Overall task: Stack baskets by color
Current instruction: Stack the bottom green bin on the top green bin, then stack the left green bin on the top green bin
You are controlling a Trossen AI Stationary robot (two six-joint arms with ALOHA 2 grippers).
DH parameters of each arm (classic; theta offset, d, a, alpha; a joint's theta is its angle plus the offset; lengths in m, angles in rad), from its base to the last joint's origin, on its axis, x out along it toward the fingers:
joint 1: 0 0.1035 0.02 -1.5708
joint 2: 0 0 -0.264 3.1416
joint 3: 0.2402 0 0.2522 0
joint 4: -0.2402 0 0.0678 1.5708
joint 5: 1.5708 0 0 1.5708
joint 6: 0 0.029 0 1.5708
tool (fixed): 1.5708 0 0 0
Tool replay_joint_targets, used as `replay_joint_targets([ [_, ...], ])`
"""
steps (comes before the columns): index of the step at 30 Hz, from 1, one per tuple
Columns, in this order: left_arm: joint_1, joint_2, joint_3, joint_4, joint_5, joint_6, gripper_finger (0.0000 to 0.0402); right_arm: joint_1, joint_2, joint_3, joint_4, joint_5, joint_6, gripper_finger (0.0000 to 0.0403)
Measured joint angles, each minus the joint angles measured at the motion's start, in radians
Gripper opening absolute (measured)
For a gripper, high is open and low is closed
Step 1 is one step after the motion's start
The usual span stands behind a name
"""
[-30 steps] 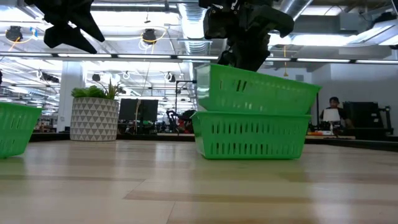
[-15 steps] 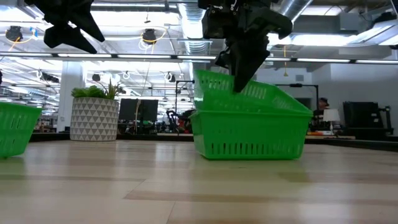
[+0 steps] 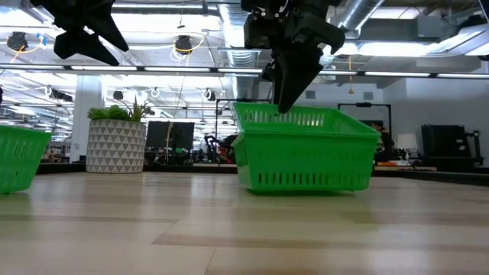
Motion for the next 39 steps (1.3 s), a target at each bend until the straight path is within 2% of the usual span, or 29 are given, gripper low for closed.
replay_joint_targets([
  [4, 0.0, 0.0, 0.0, 0.0, -0.001, 0.0, 0.0224, -0.004, 0.038, -0.002, 0.014, 0.007, 0.01, 0.0117],
  [11, 0.0, 0.0, 0.0, -0.014, -0.002, 0.0, 0.0224, 0.0, 0.089, 0.0, 0.003, 0.019, -0.004, 0.0024],
  [13, 0.0, 0.001, 0.0, -0.019, -0.001, 0.0, 0.0224, 0.0, 0.09, 0.0, -0.003, 0.019, -0.015, 0.0012],
  [26, 0.0, 0.0, 0.0, -0.023, -0.002, 0.004, 0.0224, -0.005, 0.075, 0.0, -0.016, 0.005, -0.004, 0.0053],
  [39, 0.0, 0.0, 0.0, -0.023, 0.004, 0.004, 0.0224, -0.043, 0.019, 0.071, -0.055, 0.001, 0.048, 0.0185],
])
